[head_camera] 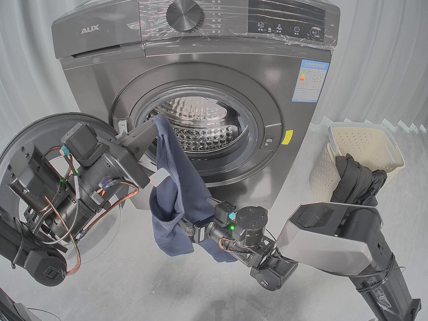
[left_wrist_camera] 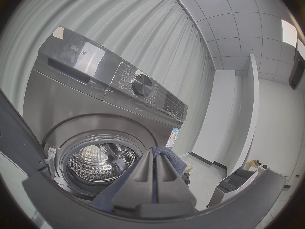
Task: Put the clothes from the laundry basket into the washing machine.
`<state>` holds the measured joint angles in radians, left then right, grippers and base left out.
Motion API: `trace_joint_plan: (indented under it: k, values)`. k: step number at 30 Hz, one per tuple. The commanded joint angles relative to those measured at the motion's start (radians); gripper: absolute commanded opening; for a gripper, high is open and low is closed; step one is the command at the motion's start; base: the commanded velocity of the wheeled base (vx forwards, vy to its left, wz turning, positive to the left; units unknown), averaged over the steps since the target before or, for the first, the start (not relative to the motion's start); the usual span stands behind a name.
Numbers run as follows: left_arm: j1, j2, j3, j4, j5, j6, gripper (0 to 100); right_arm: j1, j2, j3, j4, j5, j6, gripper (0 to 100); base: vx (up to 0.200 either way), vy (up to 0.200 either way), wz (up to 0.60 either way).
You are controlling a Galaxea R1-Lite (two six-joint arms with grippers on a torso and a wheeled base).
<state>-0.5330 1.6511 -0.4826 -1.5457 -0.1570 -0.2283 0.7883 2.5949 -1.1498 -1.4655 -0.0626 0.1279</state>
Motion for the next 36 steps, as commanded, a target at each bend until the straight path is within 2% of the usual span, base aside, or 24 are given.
trace_joint_plan:
  k: [1,2,3,16,20,22,24,25,28,33,36]
  values:
    - [-0.002,-0.001,-0.001,-0.001,-0.001,-0.002,0,0.008,0.03,-0.033,-0.001,-0.003,0.001,100,0.0,0.0,0.0]
    - [-0.004,-0.001,-0.001,-0.001,-0.001,0.0,0,0.009,0.031,-0.044,0.001,-0.01,0.001,100,0.0,0.0,0.0]
    - [-0.004,-0.001,-0.001,-0.001,-0.001,-0.002,0,0.009,0.033,-0.054,0.001,-0.02,0.001,0,0.0,0.0,0.0]
    - [-0.001,0.004,-0.002,-0.001,-0.006,-0.006,0,0.012,0.025,-0.051,-0.009,-0.028,0.009,0,0.0,0.0,0.0]
    - [0.005,0.007,-0.005,-0.001,-0.003,-0.008,0,0.017,-0.021,0.036,-0.015,-0.033,0.016,0,0.0,0.0,0.0]
    - [0.018,0.006,-0.007,-0.001,-0.003,-0.013,0,0.017,-0.048,0.094,-0.016,-0.057,0.026,0,0.0,0.0,0.0]
    - [0.021,0.006,-0.008,0.001,-0.003,-0.013,0,0.019,-0.055,0.108,-0.015,-0.06,0.027,0,0.0,0.0,0.0]
    - [0.031,-0.001,-0.013,-0.001,-0.006,-0.017,0,0.019,-0.095,0.183,-0.016,-0.068,0.035,0,0.0,0.0,0.0]
    - [0.03,-0.002,-0.01,-0.001,-0.007,-0.023,0,0.028,-0.134,0.254,-0.016,-0.068,0.039,0,0.0,0.0,0.0]
    - [0.03,-0.002,-0.014,-0.001,-0.007,-0.023,0,0.039,-0.17,0.291,-0.016,-0.068,0.05,0,0.0,0.0,0.0]
    - [0.03,-0.004,-0.014,-0.001,-0.007,-0.023,0,0.037,-0.2,0.355,-0.015,-0.057,0.049,0,0.0,0.0,0.0]
